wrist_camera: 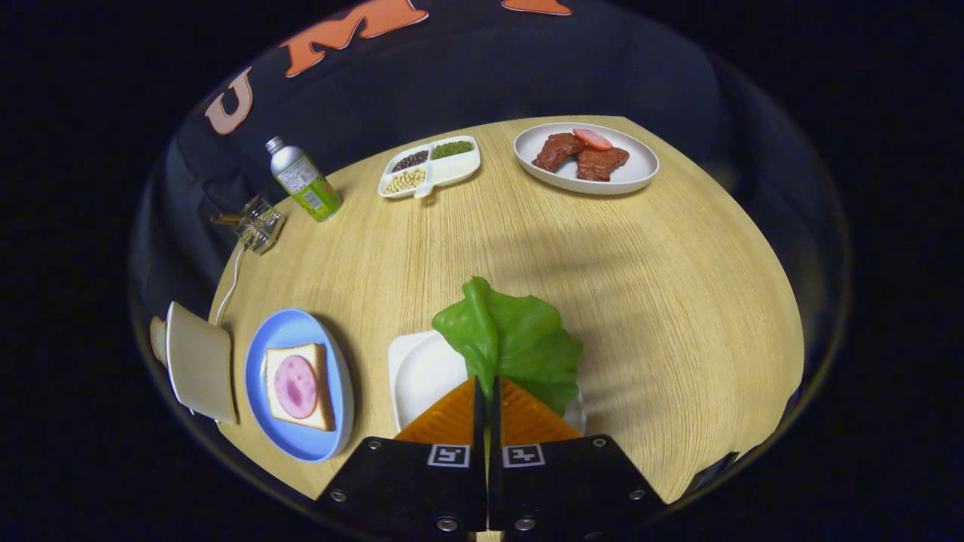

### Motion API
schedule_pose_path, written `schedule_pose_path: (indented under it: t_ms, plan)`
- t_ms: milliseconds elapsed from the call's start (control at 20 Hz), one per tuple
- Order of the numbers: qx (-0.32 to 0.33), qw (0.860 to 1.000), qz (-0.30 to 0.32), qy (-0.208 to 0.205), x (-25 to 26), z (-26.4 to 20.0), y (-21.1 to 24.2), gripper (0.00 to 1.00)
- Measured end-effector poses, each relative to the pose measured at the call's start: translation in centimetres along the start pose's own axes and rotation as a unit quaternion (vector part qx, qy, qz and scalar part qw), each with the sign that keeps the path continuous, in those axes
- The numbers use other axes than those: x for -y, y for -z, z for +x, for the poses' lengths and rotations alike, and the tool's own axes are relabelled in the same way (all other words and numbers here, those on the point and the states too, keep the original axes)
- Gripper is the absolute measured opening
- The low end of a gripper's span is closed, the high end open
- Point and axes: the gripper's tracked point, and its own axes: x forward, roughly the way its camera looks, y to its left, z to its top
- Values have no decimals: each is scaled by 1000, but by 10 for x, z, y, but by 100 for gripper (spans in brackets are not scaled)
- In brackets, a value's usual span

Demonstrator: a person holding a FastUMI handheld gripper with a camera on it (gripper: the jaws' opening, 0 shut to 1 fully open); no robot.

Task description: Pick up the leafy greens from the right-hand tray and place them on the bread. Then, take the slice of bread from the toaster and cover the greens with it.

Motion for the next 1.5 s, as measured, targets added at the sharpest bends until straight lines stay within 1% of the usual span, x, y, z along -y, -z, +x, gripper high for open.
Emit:
schedule_pose_path:
  t_ms: [200, 400, 650, 800, 950, 1250, 1500]
  plan:
    - [26, 999, -8, -26, -22, -23, -12, 2]
    - [24, 997, -28, -64, -58, -43, -12, 2]
    - [36, 993, -78, -84, -103, -52, -11, 2]
    - [36, 991, -94, -90, -125, -49, -7, 2]
    - [23, 989, -103, -99, -143, -43, 2, 2]
    - [-9, 987, -130, -96, -162, -15, 20, 2]
    - [-37, 983, -137, -119, -190, -7, 40, 3]
